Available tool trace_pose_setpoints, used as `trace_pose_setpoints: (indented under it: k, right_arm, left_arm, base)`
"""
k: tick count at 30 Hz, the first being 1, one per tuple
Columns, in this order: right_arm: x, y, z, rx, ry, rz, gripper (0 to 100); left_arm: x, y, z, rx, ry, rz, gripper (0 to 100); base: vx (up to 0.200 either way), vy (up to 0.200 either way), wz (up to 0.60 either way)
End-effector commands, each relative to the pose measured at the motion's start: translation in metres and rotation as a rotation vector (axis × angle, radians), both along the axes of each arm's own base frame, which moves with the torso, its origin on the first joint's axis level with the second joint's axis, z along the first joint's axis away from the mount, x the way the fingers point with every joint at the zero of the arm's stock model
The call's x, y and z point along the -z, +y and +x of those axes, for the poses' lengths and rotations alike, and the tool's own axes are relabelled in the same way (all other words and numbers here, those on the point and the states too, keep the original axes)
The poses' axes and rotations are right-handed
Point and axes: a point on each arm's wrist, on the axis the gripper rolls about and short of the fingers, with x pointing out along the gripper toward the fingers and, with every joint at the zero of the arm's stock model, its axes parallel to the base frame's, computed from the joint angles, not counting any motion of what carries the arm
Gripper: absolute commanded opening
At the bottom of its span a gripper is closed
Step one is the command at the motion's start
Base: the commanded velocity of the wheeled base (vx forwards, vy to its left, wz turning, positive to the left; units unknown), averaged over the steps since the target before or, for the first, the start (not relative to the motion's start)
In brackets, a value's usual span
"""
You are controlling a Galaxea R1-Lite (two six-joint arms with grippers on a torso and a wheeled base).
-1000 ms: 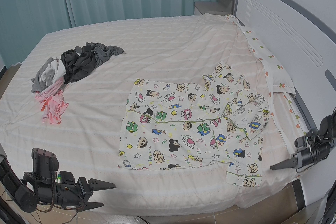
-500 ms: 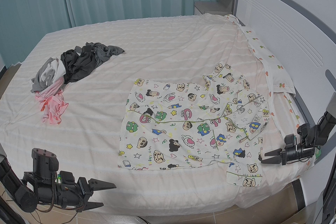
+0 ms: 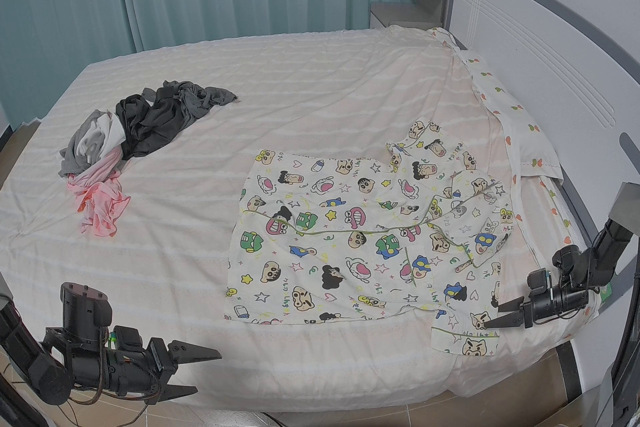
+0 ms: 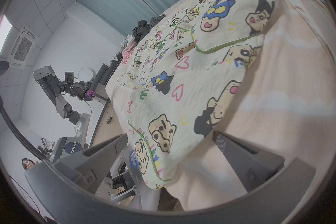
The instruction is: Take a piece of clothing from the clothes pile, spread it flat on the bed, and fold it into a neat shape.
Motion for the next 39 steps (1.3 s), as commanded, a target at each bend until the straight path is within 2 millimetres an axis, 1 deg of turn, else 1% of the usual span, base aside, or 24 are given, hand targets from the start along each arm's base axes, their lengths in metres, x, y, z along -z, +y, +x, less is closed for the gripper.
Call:
trace_pose_setpoints:
  k: [1,5,10,15,16,17,22,28,30,31,36,39]
  right_arm:
    - [0.0,0.002,0.001,0.001,0.01,0.003,0]
    - [-0.003,0.002,0.002,0.019,0.021,0.01,0]
    - [-0.001,-0.005,-0.004,0.049,0.029,-0.026,0]
    - [-0.011,-0.009,-0.025,0.074,0.047,-0.041,0]
    - [-0.011,-0.009,-0.026,0.074,0.047,-0.043,0]
    - [-0.013,-0.009,-0.033,0.085,0.064,-0.047,0]
    - [-0.011,-0.009,-0.043,0.082,0.078,-0.074,0]
    - [-0.01,-0.011,-0.039,0.088,0.072,-0.075,0]
    - [-0.012,-0.01,-0.033,0.087,0.062,-0.08,0]
    - [-0.013,-0.01,-0.03,0.087,0.056,-0.081,100]
    - [-0.015,-0.011,-0.019,0.094,0.039,-0.083,100]
    - [-0.014,-0.007,-0.016,0.079,0.039,-0.083,100]
  left_arm:
    - [0.002,0.001,-0.004,0.0,0.014,0.002,100]
    - [0.002,0.001,-0.004,0.0,0.015,0.003,100]
    - [0.002,0.001,-0.004,0.0,0.015,0.003,100]
    - [0.002,0.001,-0.004,0.0,0.015,0.003,100]
    - [0.002,0.001,-0.004,0.0,0.015,0.003,100]
    - [0.002,0.001,-0.004,0.0,0.015,0.003,100]
    - [0.002,0.001,-0.004,0.0,0.015,0.003,100]
    - [0.002,0.001,-0.004,0.0,0.015,0.003,100]
    - [0.002,0.001,-0.004,0.0,0.015,0.003,100]
    - [0.002,0.001,-0.004,0.0,0.015,0.003,100]
    - [0.002,0.001,-0.004,0.0,0.015,0.003,100]
    - [0.002,0.001,-0.004,0.0,0.015,0.003,100]
  base:
    - [0.0,0.0,0.0]
    - [0.0,0.0,0.0]
    - [0.0,0.0,0.0]
    - [0.0,0.0,0.0]
    - [0.0,0.0,0.0]
    - [0.0,0.0,0.0]
    - [0.0,0.0,0.0]
    - [0.0,0.0,0.0]
    - [0.0,0.0,0.0]
    - [0.0,0.0,0.0]
    - [0.0,0.0,0.0]
    - [0.0,0.0,0.0]
